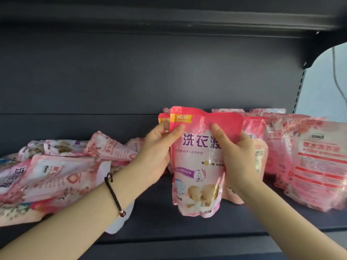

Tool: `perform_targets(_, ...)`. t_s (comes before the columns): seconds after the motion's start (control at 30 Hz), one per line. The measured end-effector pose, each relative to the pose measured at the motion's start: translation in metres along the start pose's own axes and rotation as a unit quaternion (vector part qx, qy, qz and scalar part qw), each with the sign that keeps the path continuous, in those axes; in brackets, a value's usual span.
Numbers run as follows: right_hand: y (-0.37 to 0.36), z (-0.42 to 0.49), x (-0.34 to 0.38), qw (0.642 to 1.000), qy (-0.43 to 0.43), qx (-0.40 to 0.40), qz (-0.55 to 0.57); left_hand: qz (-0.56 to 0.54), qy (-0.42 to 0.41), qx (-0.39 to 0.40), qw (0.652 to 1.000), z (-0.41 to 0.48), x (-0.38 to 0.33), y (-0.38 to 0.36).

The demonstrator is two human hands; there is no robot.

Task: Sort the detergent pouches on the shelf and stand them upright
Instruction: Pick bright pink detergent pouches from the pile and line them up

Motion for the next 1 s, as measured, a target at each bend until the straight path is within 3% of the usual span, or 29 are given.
perform_targets(0.23, 0.066, 0.012, 0.017, 0.996, 0.046, -0.048, -0.055, -0.073, 0.039, -0.016, 0.996, -0.027, 0.050, -0.062)
perform_targets(0.47, 0.105, 0.032, 0.012, 0.973, 0.124, -0.163, -0.111, -0.089, -0.007, -0.044, 0.995, -0.030, 0.091, -0.100)
perform_targets(0.73, 0.113, 0.059, 0.002, 0.963, 0.166, -0.169, -0.132, -0.047, -0.010, -0.066, 0.997, -0.017, 0.103, -0.115)
perform_targets(0.8, 0.117, 0.063, 0.006, 0.960, 0.183, -0.137, -0.163, -0.006, -0.009, -0.035, 0.999, -0.015, 0.095, -0.110)
perform_targets(0.87, 0.120, 0.066, 0.017, 0.955, 0.198, -0.091, -0.202, 0.113, -0.048, -0.009, 0.992, -0.013, 0.079, -0.101)
perform_targets(0.93, 0.118, 0.067, 0.035, 0.935, 0.238, -0.036, -0.260, 0.262, -0.109, 0.009, 0.959, -0.011, 0.057, -0.092)
perform_targets(1.0, 0.112, 0.067, 0.056, 0.880, 0.312, 0.027, -0.356, 0.377, -0.166, 0.014, 0.911, -0.010, 0.032, -0.085)
Point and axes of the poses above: each hand's wrist, its own z-axis towards the middle knuckle, its own y-axis out of the back of the hand, x = y × z, the point moved 2 cm from there along z, towards the middle knuckle, and after that the axes turned 14 degrees about -x, right-handed, at the moved point
